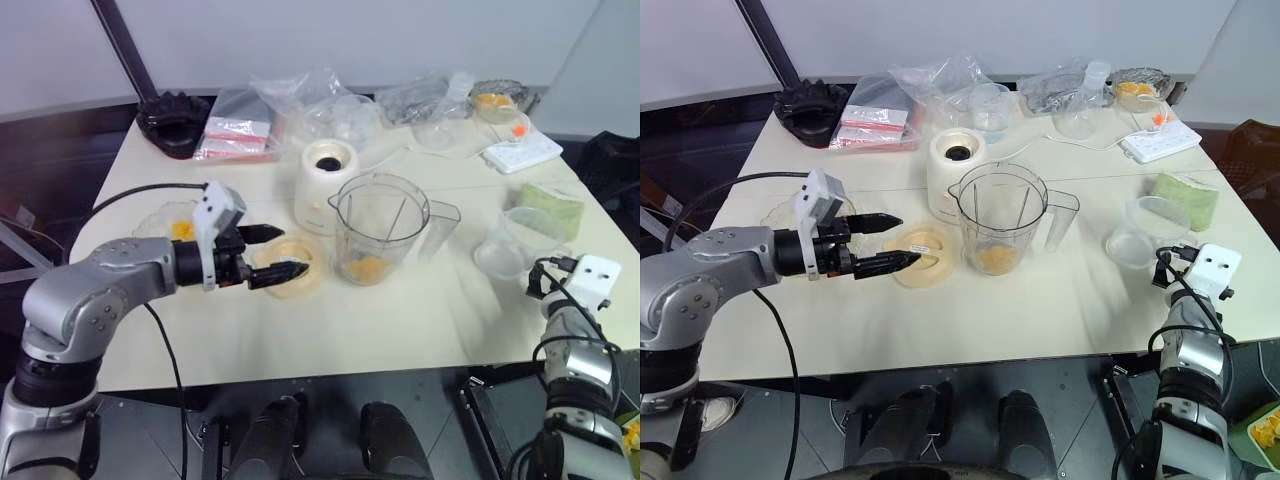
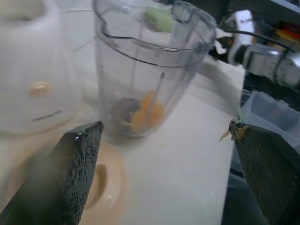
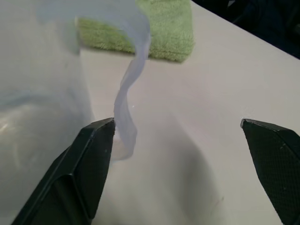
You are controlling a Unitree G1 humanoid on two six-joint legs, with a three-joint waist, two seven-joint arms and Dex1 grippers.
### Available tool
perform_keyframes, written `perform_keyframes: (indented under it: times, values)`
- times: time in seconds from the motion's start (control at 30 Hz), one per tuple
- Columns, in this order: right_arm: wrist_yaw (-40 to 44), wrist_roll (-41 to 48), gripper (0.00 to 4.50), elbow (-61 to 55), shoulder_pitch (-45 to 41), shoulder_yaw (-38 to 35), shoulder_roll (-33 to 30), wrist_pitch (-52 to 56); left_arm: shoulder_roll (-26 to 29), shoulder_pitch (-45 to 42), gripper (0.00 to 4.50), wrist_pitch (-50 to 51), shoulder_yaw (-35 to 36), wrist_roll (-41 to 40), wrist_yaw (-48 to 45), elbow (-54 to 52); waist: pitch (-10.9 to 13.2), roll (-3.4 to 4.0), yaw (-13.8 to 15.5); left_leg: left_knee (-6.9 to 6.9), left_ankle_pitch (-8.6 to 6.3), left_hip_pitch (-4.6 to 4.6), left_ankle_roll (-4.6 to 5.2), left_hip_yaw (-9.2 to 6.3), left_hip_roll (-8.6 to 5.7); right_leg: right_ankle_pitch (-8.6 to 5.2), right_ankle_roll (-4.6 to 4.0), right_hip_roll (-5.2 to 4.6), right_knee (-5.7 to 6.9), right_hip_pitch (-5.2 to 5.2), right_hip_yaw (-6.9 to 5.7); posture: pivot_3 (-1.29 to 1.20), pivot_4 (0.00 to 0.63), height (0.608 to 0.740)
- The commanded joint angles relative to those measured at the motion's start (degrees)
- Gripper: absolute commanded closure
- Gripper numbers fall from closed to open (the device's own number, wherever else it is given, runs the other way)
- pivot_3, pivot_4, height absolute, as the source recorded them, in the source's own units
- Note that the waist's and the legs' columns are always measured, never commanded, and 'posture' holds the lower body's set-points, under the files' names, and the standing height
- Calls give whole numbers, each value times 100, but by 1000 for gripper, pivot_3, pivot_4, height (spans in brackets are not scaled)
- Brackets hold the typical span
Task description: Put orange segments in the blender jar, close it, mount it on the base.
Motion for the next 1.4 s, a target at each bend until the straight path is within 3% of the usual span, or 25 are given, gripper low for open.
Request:
perform_keyframes:
  times: [0.03,0.3,0.43,0.67,0.97,1.17,1.4]
  values:
    - [206,215,55,-892,368,43,123,155,151,-195,0,-413,-128,425,-270,341,0,0,-3,0,0,0,-1,0,0,0,0,0,0,-1,0,0,150,740]
    - [722,918,55,-3483,1947,-170,278,870,354,-1005,0,-2119,-1313,2238,-1491,2593,-2,3,55,-18,-9,-2,-14,0,-1,-2,-1,-4,-1,-15,3,0,150,740]
    - [1300,1721,55,-5081,3204,-149,367,1466,-220,-1816,0,-3251,-2090,3070,-2380,4205,-9,-5,169,-46,-8,-2,-15,0,-4,-3,0,-11,-13,-23,4,0,150,740]
    - [1784,2706,55,-6879,4881,-405,371,2279,-1253,-3170,0,-5201,-2733,4285,-3331,7077,-11,-13,296,-64,-12,-20,-13,-11,-6,-9,22,-19,-20,-39,-4,0,150,740]
    - [1757,3242,55,-7966,5479,-627,183,2914,-2013,-4000,0,-6510,-2735,5223,-3609,8942,-11,-14,340,-55,-57,-38,1,-19,-17,-41,53,-21,-14,-44,-26,0,150,740]
    - [2045,4406,55,-8720,6073,-799,-886,3209,-2201,-4016,0,-6936,-2716,5615,-3707,9245,-5,-45,307,-39,-58,-34,4,-29,-17,-42,57,-21,-14,-24,-42,0,150,740]
    - [1260,5800,55,-8720,5162,-519,-2620,3263,-2602,-3959,0,-6906,-2741,6140,-2697,9631,10,-86,278,66,-75,-22,15,-29,-1,-28,41,-25,-30,44,-54,0,150,740]
